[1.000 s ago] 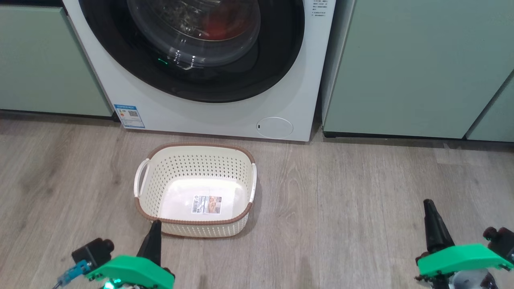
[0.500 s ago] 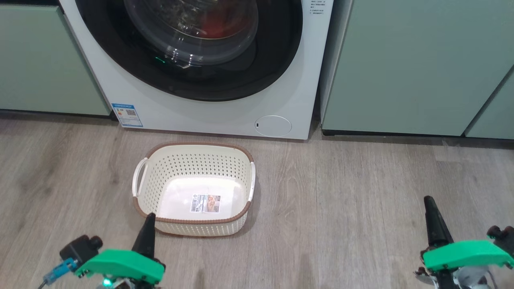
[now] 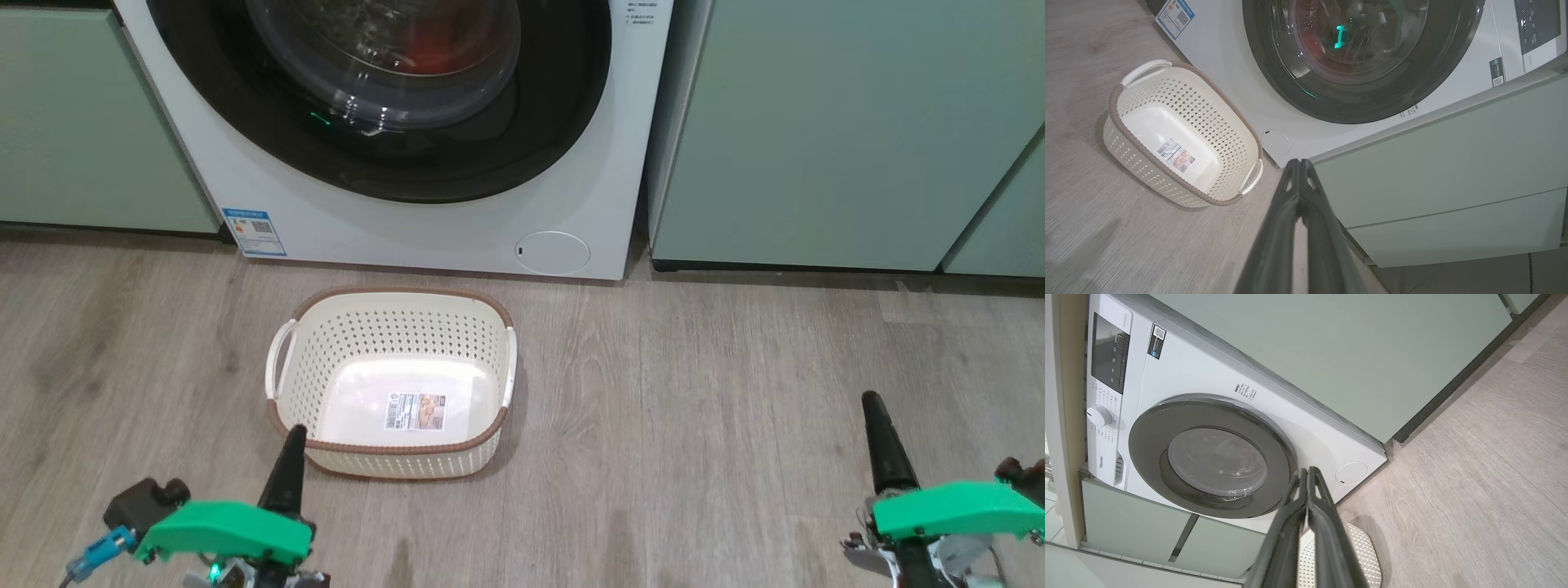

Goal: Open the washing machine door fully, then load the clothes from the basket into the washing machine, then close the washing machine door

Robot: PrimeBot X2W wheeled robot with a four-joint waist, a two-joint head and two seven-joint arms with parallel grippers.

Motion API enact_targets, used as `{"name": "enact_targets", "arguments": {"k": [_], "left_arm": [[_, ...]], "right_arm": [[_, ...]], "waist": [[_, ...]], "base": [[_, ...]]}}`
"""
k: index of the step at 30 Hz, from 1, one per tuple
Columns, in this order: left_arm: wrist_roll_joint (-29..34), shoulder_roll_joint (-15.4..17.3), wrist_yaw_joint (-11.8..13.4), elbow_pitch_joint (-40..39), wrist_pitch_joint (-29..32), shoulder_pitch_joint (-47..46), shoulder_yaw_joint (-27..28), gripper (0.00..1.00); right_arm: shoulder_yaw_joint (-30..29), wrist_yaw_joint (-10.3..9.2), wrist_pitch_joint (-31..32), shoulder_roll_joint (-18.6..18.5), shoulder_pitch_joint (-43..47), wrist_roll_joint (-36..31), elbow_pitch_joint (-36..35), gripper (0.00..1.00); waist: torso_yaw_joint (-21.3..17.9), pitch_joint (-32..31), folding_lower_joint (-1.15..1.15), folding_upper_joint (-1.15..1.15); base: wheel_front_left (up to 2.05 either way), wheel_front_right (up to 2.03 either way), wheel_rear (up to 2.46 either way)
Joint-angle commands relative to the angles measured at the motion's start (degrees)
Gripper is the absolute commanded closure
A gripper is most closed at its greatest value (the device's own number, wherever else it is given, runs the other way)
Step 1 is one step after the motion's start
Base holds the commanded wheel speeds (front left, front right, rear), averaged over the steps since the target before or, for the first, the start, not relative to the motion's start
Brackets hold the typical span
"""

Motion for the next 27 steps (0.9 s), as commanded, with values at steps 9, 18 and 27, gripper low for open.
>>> {"name": "enact_targets", "arguments": {"k": [9,18,27], "left_arm": [[-6.35,0.57,-1.35,-2.40,1.62,-3.85,2.66,1.00],[-11.83,0.62,-2.05,-2.62,3.10,-4.44,3.94,1.00],[-17.33,0.66,-2.75,-2.84,4.60,-5.03,5.23,1.00]], "right_arm": [[0.55,0.00,1.91,-0.60,-4.28,6.61,-2.14,1.00],[0.57,0.00,3.42,-0.66,-4.98,12.20,-2.19,1.00],[0.60,0.00,4.94,-0.72,-5.69,17.81,-2.23,1.00]], "waist": [[-0.23,0.24,0.00,0.01],[-0.46,0.47,0.00,0.01],[-0.68,0.70,0.00,0.01]], "base": [[0.00,0.00,0.00],[0.00,0.00,0.00],[0.00,0.00,0.00]]}}
